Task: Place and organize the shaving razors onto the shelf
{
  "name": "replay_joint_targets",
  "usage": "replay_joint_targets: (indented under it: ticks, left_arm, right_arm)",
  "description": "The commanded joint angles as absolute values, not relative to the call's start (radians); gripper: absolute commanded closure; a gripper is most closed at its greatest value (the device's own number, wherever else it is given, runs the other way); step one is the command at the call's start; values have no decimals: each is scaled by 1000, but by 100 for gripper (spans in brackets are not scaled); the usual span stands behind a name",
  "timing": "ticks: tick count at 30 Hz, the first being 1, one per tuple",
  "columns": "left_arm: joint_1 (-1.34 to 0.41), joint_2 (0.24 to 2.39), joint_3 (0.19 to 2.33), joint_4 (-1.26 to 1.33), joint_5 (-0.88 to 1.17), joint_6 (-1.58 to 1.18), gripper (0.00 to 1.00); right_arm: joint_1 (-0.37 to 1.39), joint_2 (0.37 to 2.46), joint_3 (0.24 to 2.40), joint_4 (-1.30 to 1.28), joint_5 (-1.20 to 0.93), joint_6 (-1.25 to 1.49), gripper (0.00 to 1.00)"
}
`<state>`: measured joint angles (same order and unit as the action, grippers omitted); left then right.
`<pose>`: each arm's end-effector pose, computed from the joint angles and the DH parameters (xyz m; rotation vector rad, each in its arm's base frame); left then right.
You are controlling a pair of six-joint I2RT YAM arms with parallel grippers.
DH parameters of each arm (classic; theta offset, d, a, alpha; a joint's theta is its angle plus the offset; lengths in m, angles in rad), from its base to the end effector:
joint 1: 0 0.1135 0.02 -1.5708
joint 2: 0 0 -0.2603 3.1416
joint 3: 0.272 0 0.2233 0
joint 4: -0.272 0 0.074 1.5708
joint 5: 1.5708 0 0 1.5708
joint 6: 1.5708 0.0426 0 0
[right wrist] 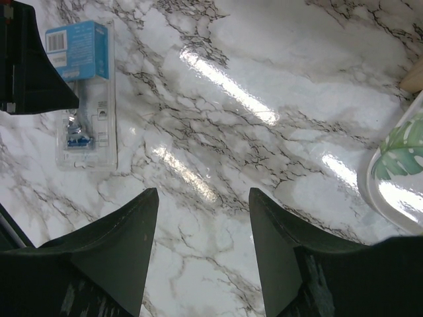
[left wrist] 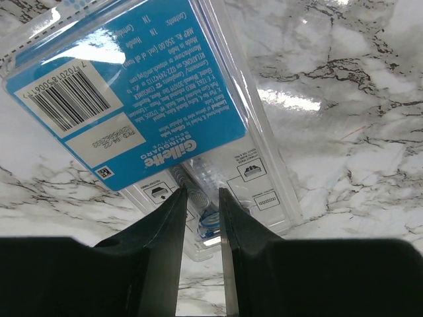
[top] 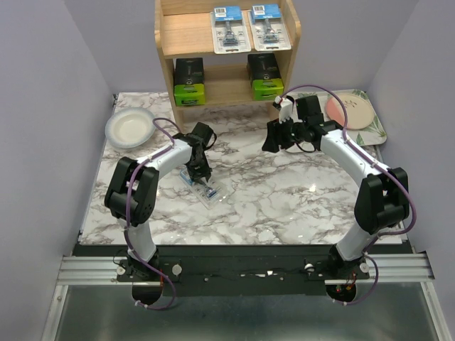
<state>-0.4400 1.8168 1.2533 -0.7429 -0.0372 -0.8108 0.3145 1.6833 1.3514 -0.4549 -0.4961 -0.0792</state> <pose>0.2972 -0.1382 0.1893 -0.5416 2.8490 -0.1820 0.3273 0.1278 0.2799 -0.6951 2.2377 0.6992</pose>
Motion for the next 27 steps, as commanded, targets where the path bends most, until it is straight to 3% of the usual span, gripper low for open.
replay_joint_targets:
  ticks: [1,5,27]
  left_arm:
    - [-430,1864,1256,-709,-54,-807,65]
    - [-431,1844,1186,-654,0,-807,53]
    - [-483,1735,1184,-673,-83,-856,58]
  right_arm:
    - [316,1652,1358,-456,-523,-86,34]
    - [316,1635,1338,-457,-522,-92,34]
    - [318,1546,1246,-440,-525,-100,34]
